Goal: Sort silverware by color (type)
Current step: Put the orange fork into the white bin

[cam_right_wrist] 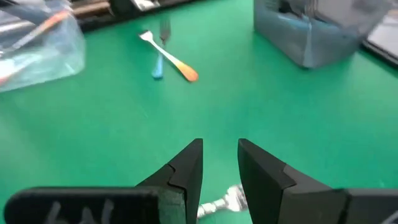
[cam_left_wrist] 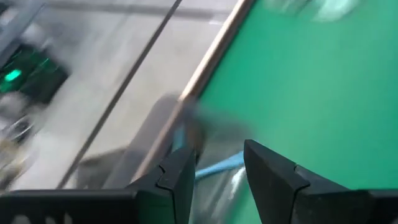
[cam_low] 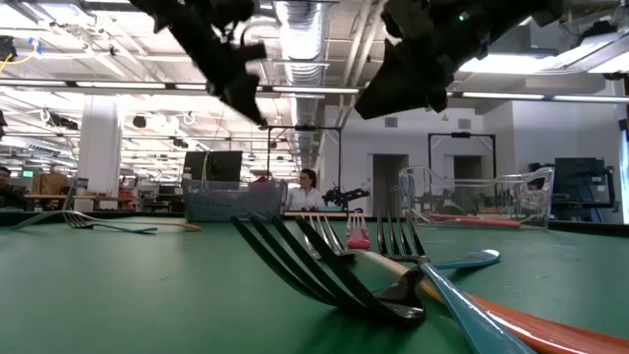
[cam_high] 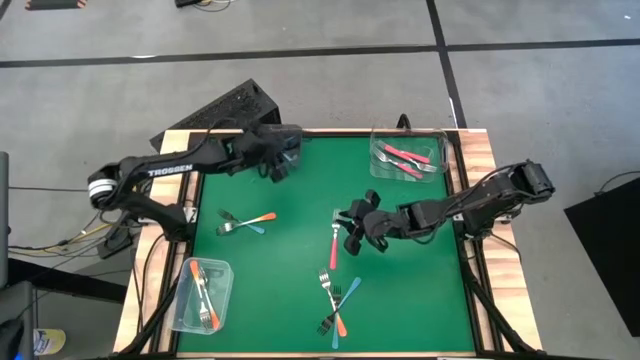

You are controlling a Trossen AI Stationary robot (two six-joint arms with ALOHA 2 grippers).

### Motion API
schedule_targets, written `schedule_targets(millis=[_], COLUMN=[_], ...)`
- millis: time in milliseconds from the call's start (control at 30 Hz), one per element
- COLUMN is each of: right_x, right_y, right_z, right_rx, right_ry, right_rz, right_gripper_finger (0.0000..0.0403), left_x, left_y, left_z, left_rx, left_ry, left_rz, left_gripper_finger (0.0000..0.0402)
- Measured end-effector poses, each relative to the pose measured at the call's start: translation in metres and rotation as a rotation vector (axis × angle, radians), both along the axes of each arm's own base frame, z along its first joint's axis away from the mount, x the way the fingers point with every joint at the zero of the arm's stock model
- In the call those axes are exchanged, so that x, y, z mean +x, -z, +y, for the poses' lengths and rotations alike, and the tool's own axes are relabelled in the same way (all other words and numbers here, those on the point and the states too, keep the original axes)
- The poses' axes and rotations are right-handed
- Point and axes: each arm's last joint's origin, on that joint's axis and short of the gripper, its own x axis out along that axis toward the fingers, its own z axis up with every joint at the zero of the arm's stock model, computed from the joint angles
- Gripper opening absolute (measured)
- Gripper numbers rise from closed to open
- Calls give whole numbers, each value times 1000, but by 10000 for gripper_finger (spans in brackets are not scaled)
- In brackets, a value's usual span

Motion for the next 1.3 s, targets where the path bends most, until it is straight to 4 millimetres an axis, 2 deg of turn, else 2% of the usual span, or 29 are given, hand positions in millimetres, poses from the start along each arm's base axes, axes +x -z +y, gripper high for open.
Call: schedule_targets(millis=[167, 333, 500, 633, 733, 867, 1067, 1167, 1300], right_x=[1, 5, 4, 8, 17, 27, 45, 54, 71], right_y=[-1, -6, -8, 2, 15, 33, 31, 30, 41], right_z=[3, 7, 16, 23, 29, 32, 36, 38, 32], right_rx=[53, 90, 104, 154, 143, 136, 99, 45, 21], right_ry=[-64, -199, -140, -63, -35, -40, -93, -123, -107], right_rz=[-10, -54, -96, -113, -128, -119, -148, -149, -120], right_gripper_finger=[127, 122, 102, 93, 92, 92, 92, 97, 112], left_x=[13, 24, 22, 17, 9, -7, -25, -29, -37], left_y=[-17, 7, 29, 34, 30, 21, 23, 34, 54], left_z=[-41, -82, -116, -140, -155, -167, -168, -169, -165], left_rx=[-22, -21, -71, -126, -101, -24, 5, -10, 27], left_ry=[196, 383, 473, 484, 467, 410, 266, 264, 200], left_rz=[-189, -360, -450, -423, -404, -383, -315, -297, -254], left_gripper_finger=[128, 128, 128, 128, 128, 128, 128, 128, 128])
